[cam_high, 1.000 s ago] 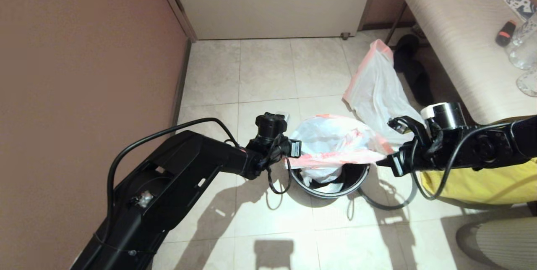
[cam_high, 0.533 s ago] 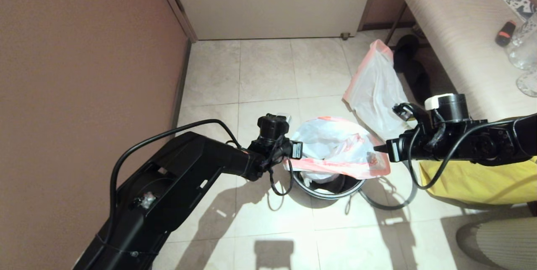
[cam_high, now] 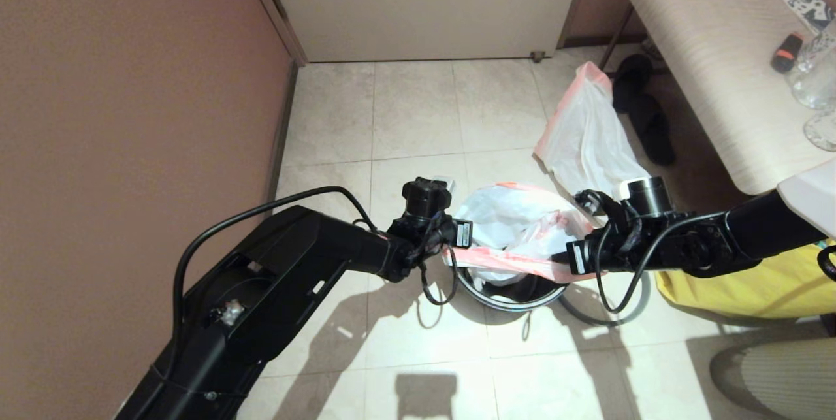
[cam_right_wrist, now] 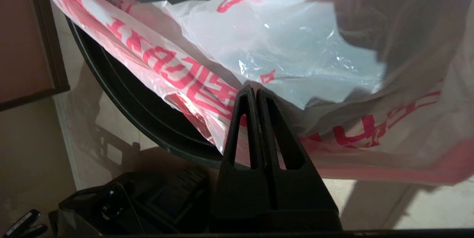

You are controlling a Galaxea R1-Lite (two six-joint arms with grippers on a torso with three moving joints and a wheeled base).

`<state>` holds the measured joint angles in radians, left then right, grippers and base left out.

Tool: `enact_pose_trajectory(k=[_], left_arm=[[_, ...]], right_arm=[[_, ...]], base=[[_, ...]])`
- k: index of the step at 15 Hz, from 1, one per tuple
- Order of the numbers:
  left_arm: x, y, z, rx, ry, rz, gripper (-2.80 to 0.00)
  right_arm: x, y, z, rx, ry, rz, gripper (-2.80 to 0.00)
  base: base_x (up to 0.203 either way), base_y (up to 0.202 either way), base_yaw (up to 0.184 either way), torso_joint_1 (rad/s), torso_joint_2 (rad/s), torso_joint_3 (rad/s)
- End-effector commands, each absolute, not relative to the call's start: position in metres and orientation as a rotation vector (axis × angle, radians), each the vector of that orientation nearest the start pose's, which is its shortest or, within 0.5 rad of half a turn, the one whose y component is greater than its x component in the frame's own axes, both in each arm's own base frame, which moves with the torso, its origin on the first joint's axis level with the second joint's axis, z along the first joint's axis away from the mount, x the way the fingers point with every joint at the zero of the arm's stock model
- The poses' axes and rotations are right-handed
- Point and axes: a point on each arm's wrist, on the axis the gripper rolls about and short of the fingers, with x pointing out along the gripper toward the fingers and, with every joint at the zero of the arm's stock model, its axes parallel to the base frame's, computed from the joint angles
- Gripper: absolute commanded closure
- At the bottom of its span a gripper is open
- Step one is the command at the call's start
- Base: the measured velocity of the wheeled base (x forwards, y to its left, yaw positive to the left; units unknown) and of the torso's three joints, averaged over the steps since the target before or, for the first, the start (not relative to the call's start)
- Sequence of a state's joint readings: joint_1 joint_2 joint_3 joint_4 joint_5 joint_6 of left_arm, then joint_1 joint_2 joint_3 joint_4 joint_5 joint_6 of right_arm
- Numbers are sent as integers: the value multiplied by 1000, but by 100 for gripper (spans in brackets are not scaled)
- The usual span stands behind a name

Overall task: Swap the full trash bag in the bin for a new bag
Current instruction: Put the new garbage bag on the trash can

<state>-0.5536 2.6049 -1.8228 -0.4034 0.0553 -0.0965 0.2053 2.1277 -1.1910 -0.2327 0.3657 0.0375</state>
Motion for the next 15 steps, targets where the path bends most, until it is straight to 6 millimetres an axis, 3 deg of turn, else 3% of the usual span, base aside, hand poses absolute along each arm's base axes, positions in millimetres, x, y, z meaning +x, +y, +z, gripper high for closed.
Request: enact_pose_trajectory(k=[1,2,5,11,13,15], left_arm=[[452,-278,41,24,396,-472,0],[453,-277,42,23,394,-471,0],[453,-277,38,25,400,-470,0],[454,-277,40,22,393,-469,0],[455,-276,41,21,390,-466,0],[455,-277,41,20,390,-468,0]], right_arm=[[392,86,98,88,717,529,0],[393,83,102,94,705,520,0],[400,48,125,131,633,424,0],[405,41,114,102,663,394,0],[403,37,119,93,657,370,0],[402,37,108,43,721,386,0]], base=[[0,0,0,0,0,0],[0,0,0,0,0,0],[0,0,0,0,0,0],[0,0,0,0,0,0],[0,0,0,0,0,0],[0,0,0,0,0,0]])
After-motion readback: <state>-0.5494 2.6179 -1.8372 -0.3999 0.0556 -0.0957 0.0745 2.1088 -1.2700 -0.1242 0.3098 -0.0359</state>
